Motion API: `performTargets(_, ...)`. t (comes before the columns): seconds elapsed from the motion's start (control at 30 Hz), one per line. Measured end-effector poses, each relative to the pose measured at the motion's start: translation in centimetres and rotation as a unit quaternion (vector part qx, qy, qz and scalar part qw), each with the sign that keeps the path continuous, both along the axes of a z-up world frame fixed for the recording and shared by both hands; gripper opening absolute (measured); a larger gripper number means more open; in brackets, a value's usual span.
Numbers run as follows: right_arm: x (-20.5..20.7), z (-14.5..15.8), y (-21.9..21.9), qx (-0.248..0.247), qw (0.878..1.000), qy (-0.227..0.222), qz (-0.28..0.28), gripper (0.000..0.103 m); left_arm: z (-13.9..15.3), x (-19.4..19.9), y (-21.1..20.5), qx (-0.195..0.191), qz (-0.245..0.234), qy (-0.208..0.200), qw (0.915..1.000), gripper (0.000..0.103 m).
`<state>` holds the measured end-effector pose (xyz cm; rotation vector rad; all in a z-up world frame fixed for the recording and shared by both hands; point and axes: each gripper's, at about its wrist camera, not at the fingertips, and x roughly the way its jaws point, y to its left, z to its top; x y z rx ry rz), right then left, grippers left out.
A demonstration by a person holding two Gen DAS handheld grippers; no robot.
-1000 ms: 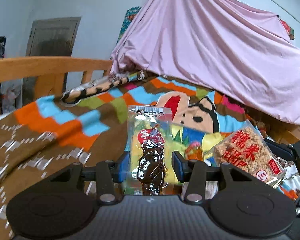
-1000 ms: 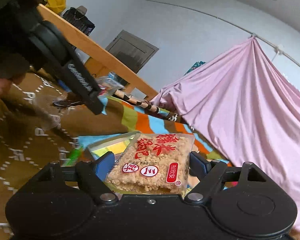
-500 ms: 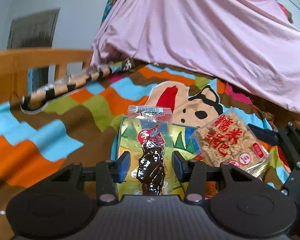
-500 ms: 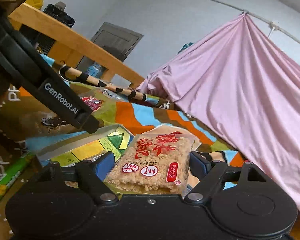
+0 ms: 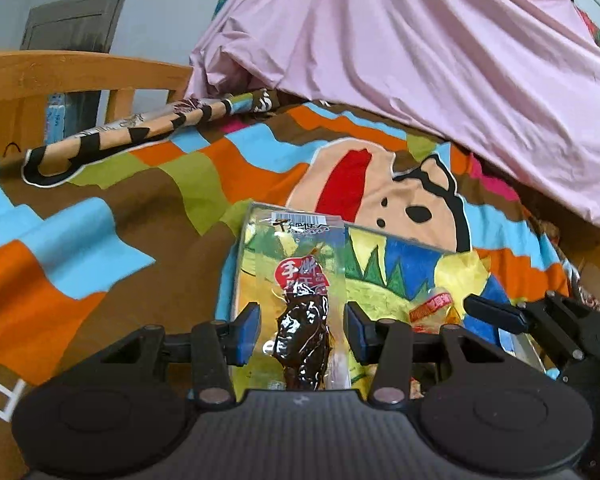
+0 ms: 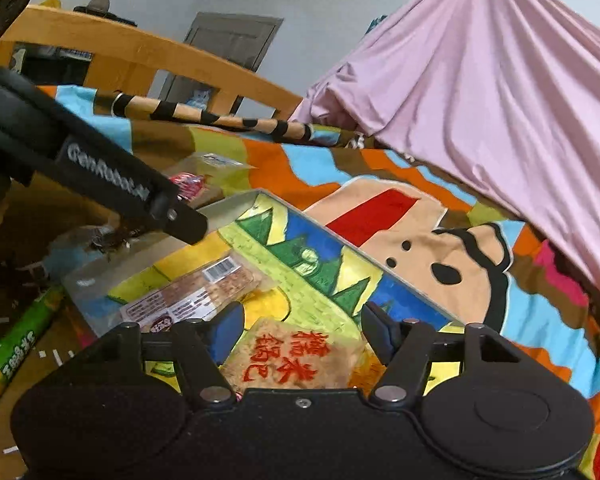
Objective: Organize snacks
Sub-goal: 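Carry both packets over the metal tray and release them inside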
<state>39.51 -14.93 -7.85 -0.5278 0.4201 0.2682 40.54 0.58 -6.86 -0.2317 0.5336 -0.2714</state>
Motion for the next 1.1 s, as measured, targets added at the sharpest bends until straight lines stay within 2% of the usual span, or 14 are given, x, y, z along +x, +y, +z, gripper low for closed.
performTargets(0.1,-0.2,-0.5,0.2,-0.014,1.000,-0.001,0.005,0.072,-0.3,0.1,-0.3,0.011,-0.002,0.006,0.9999,0.050)
performTargets(0.17,-0.6,-0.5,0.1,-0.015,1.000,-0.002,0.007,0.081,-0.4,0.2,-0.5,0.022,-0.005,0.012,0.9997,0.050)
performTargets(0.23,-0.9,-0.4,0.1,-0.018,1.000,-0.003,0.008,0.084,-0.6,0.2,-0.5,0.021,-0.006,0.018,0.9996,0.051)
performTargets(0.37,-1.6,0.0,-0.1,-0.026,1.000,-0.009,0.005,0.088,-0.7,0.3,-0.1,0.005,-0.004,0.026,0.9996,0.066)
performTargets(0.53,-2.6,1.9,-1.2,-0.006,1.000,-0.022,-0.017,0.096,0.1,-0.4,0.2,-0.009,0.000,0.028,0.9995,0.071)
performTargets(0.7,-4.4,5.0,-3.2,0.054,0.997,-0.033,-0.046,0.100,2.7,-3.4,0.3,-0.001,0.011,-0.011,0.9999,0.087)
performTargets(0.9,-8.1,8.2,-4.8,0.090,0.992,-0.071,-0.051,0.102,6.1,-8.3,0.7,0.020,0.040,-0.066,0.9968,0.100)
performTargets(1.1,-12.7,10.7,-5.8,0.109,0.988,-0.103,-0.035,0.102,8.1,-13.5,1.1,0.021,0.065,-0.109,0.9916,0.102)
